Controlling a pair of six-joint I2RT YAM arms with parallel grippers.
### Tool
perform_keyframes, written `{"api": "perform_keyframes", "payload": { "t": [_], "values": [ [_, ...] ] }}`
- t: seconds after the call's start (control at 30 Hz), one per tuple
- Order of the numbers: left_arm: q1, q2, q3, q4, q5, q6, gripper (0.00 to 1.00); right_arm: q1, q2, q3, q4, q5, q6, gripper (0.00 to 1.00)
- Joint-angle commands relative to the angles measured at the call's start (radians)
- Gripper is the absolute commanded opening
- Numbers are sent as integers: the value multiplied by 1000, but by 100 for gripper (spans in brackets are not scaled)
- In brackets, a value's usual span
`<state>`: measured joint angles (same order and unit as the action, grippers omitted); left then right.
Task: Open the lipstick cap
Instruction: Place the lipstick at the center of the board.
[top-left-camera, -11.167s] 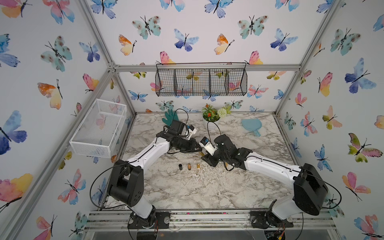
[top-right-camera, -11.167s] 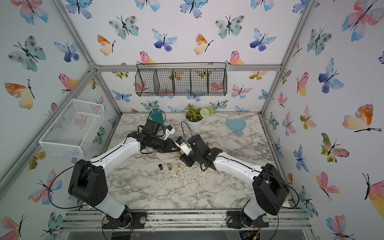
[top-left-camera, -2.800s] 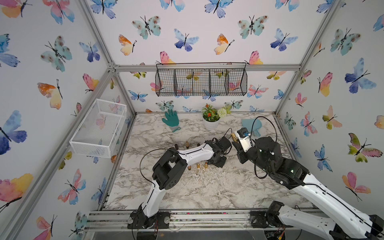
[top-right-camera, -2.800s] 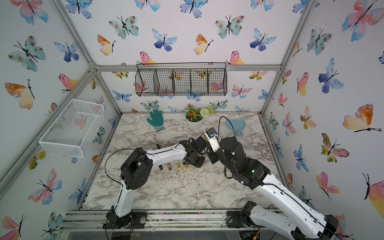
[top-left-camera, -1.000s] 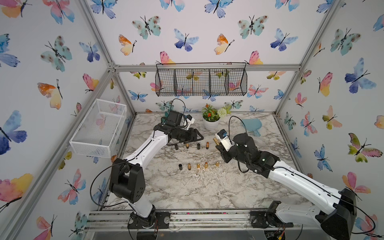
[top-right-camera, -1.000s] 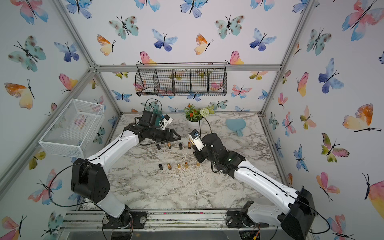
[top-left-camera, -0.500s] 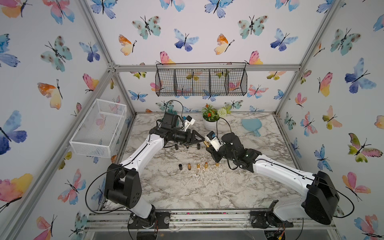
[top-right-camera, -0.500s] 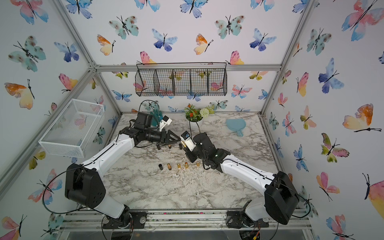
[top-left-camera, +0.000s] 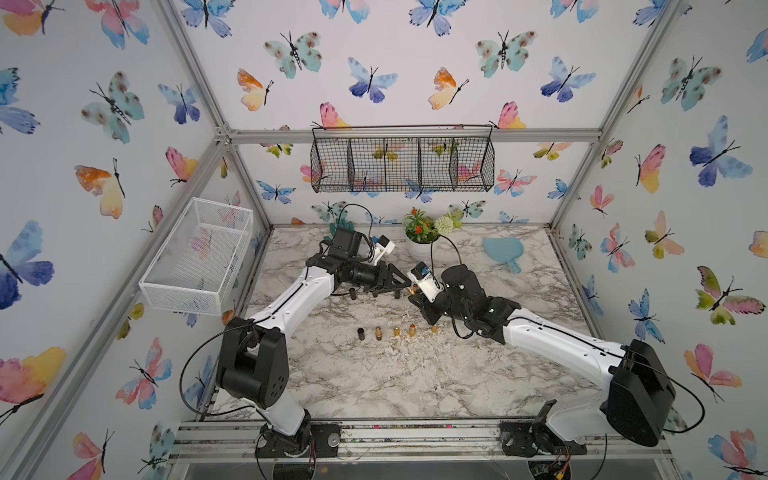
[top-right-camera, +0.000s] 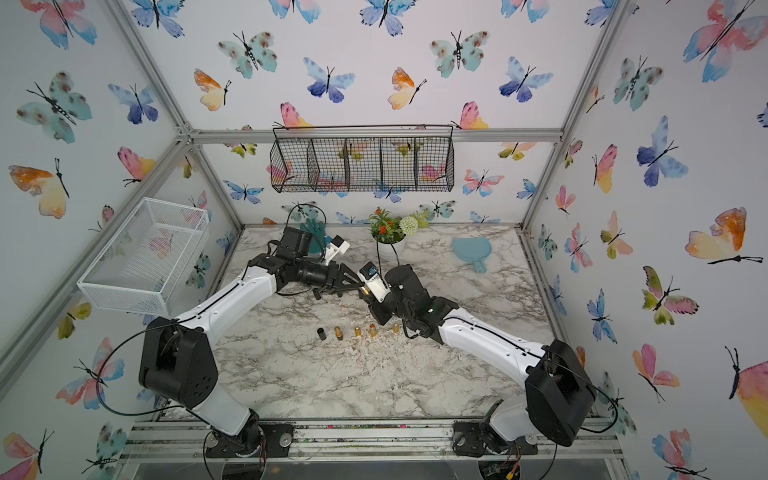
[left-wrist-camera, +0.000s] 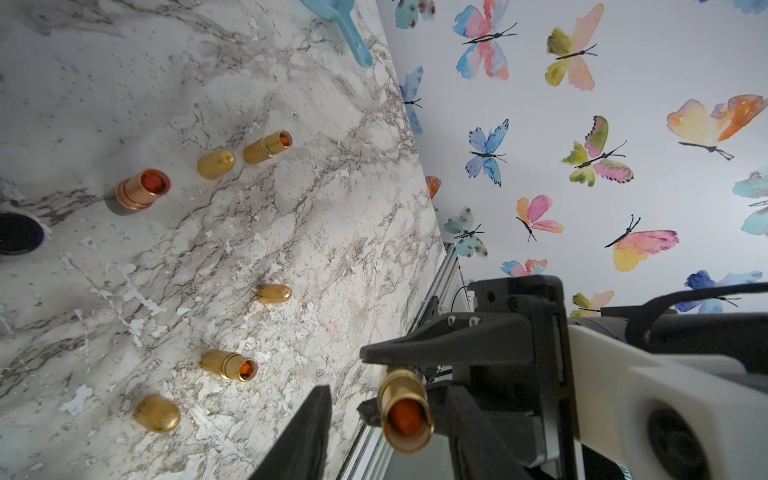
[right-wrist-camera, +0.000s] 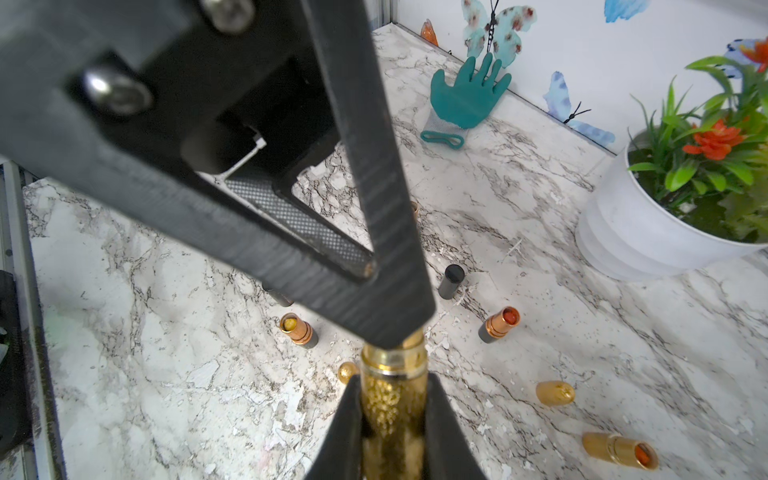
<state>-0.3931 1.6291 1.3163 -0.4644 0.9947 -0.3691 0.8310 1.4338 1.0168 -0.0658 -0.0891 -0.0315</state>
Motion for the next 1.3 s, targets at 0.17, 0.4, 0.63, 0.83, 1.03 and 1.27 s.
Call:
{"api": "perform_keyframes", "payload": {
  "t": [0.17,0.4,0.63,0.83,1.03,1.27],
  "values": [
    [-15,2,12,4,27,17,36,0,32,38,15,0,-21,2],
    [-20,6,8,-5,22,23,24,0,42,45,6,8,-24,2],
    [-21,8,20,-16,15,34,16,1,39,44,-3,8,-33,3],
    [-20,18,37,-16,21,32,13,0,34,43,-8,-25,-48,5],
    [-20,23,52,-16,21,29,10,0,34,49,-31,21,-46,45],
    [-20,39,84,-18,-141,19,9,0,-42,61,-103,128,-68,51]
  ]
}}
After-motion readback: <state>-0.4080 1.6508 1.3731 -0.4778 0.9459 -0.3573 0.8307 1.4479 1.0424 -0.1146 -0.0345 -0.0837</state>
